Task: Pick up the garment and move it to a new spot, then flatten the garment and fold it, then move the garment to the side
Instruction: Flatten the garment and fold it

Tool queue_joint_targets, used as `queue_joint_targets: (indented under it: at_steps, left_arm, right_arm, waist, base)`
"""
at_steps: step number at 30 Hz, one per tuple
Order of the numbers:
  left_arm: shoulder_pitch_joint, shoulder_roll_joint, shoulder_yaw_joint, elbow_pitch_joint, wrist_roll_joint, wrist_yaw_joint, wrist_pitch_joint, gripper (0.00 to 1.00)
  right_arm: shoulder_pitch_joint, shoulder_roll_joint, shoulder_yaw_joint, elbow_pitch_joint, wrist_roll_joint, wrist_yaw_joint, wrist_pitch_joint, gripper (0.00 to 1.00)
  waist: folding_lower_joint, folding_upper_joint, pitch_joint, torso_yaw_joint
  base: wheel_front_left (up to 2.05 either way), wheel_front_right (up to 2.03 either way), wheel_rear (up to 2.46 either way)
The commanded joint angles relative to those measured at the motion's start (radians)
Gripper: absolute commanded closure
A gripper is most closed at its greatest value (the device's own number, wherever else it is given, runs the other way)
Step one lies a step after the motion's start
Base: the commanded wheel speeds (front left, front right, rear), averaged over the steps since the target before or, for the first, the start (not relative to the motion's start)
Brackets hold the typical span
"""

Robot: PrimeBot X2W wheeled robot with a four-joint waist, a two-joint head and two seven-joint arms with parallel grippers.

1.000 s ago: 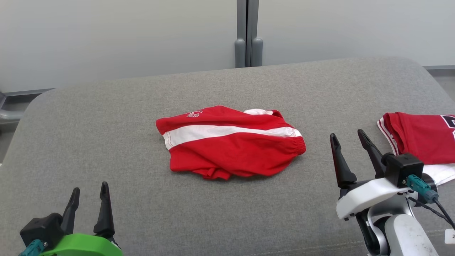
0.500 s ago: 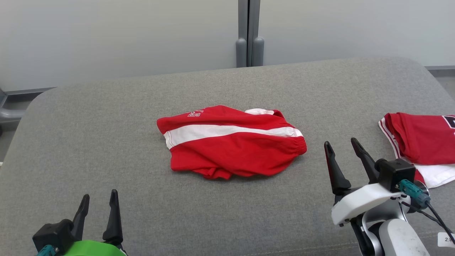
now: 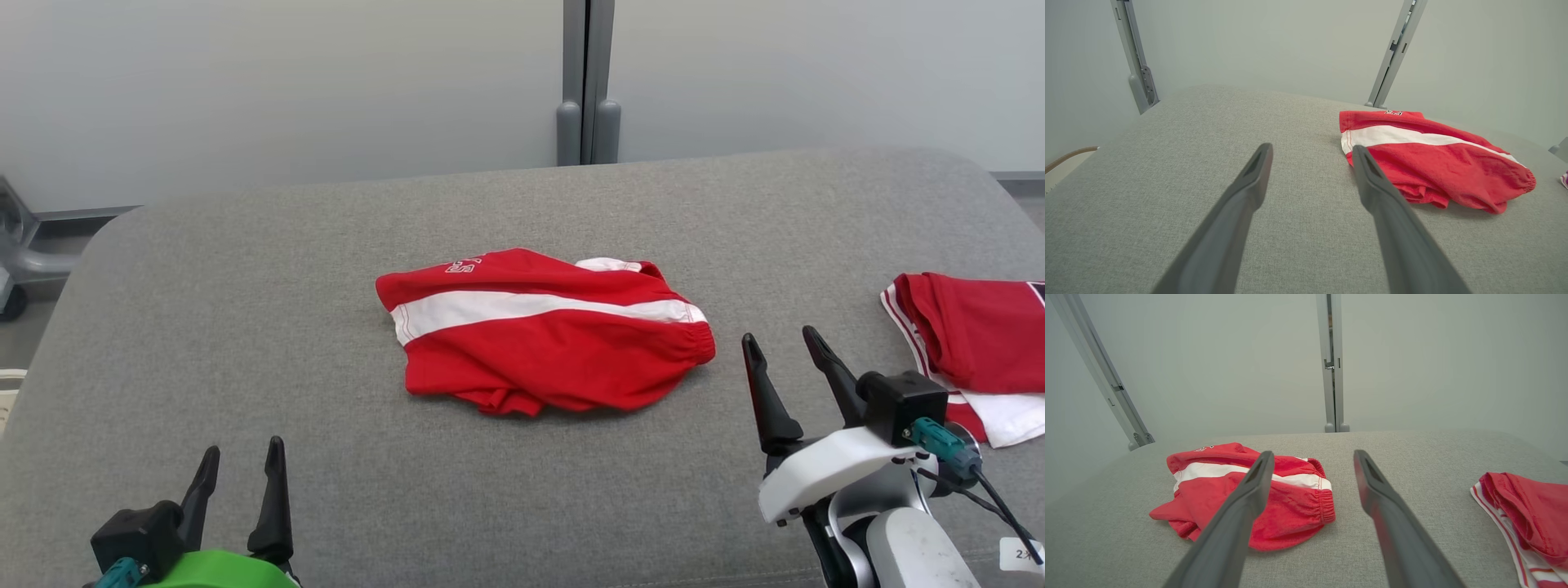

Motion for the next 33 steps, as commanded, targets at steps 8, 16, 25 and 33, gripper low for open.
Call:
queue_joint_targets:
  at_steps: [8,16,25,33]
  left_arm:
    - [-0.03,-0.004,-0.016,0.017,0.014,-0.018,0.006,0.0]
    - [-0.042,-0.003,-0.026,0.022,0.02,-0.022,0.008,0.0]
    - [-0.161,-0.026,-0.068,0.051,0.005,-0.083,0.085,0.0]
    - [-0.395,-0.149,-0.077,0.285,-0.11,-0.196,0.217,0.0]
  right_arm:
    - [0.017,0.0,-0.002,0.006,0.002,-0.001,-0.006,0.0]
    - [0.018,0.0,0.004,0.007,0.004,-0.001,-0.003,0.0]
    - [0.0,-0.004,0.006,-0.001,-0.001,-0.001,0.01,0.0]
    - [-0.054,-0.022,0.026,-0.03,-0.005,-0.001,0.029,0.0]
  waist:
    - [0.0,0.0,-0.016,0.028]
    - [0.0,0.0,-0.019,0.03]
    - [0.0,0.0,0.016,0.019]
    - [0.0,0.0,0.145,-0.031]
  base:
    - [0.0,0.0,0.0]
    - [0.0,0.0,0.0]
    - [0.0,0.0,0.0]
    - [0.0,0.0,0.0]
